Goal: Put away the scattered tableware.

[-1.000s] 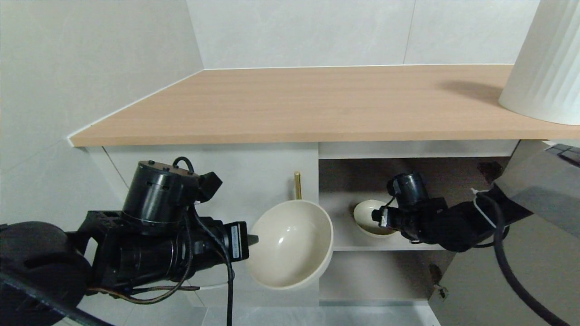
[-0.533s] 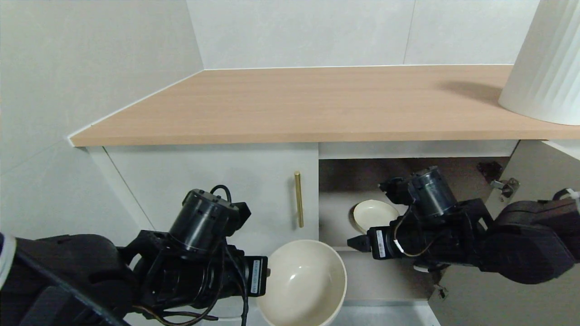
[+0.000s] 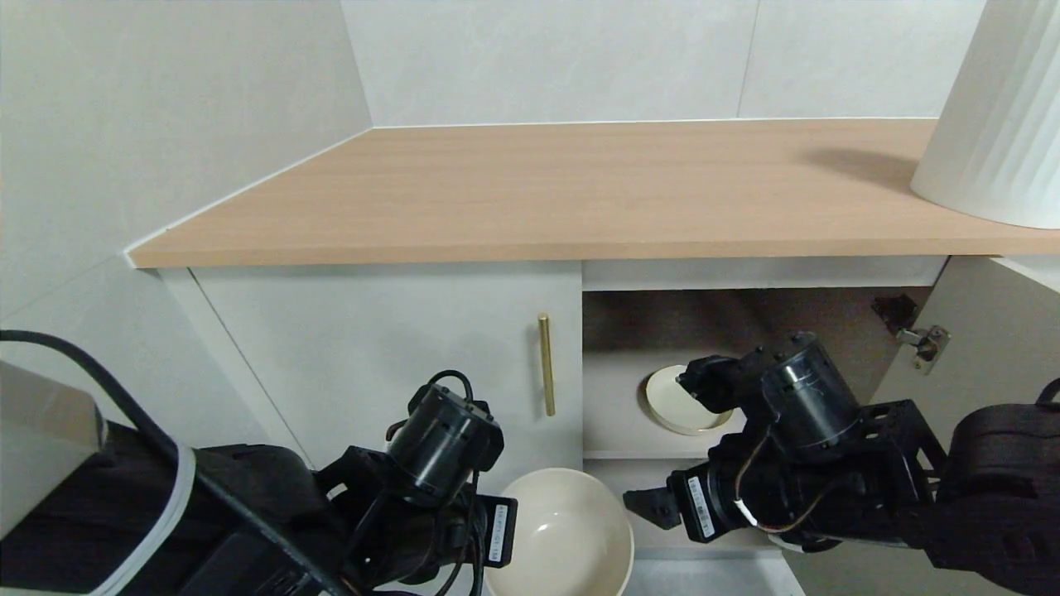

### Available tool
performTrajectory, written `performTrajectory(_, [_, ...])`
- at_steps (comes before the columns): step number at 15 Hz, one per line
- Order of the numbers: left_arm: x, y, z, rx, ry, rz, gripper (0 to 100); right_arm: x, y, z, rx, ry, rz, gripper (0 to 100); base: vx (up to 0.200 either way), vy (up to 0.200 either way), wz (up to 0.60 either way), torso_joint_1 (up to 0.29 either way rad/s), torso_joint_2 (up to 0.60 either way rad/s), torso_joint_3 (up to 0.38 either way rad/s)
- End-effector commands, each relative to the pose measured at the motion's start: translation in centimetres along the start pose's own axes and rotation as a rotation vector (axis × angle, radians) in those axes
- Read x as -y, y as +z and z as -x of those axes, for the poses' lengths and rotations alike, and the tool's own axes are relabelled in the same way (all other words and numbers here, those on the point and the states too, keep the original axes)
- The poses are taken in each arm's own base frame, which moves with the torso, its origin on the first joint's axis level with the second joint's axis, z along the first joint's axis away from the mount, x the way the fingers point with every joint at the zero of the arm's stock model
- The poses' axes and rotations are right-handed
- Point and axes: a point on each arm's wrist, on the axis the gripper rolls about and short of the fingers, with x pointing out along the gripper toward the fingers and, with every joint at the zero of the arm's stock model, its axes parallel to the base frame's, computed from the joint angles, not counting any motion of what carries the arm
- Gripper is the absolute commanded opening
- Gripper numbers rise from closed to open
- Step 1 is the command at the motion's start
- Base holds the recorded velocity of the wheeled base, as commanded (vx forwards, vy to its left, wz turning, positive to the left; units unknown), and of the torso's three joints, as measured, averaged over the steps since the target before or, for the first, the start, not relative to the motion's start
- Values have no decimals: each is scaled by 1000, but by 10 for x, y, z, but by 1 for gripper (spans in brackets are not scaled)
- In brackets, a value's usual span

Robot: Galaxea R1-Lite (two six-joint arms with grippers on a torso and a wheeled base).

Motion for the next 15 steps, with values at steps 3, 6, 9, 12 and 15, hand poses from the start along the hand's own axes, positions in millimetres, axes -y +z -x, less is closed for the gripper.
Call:
performTrajectory(3, [9,1,6,32,-26,-16,0,-3,-11,-16,-56,-16,23,100,0,0,0,0,0,0])
performTrajectory(6, [13,0,12,52,-28,-28,0,-3,-13,-21,-66,-19,22,100,0,0,0,0,0,0])
performTrajectory(9, [17,-2,15,60,-32,-40,0,-3,-13,-25,-68,-23,20,100,0,0,0,0,0,0])
performTrajectory(12, [19,-3,16,65,-29,-46,0,-3,-12,-25,-66,-24,20,100,0,0,0,0,0,0])
performTrajectory(15, [20,-3,17,72,-24,-50,0,-3,-14,-27,-77,-27,21,100,0,0,0,0,0,0])
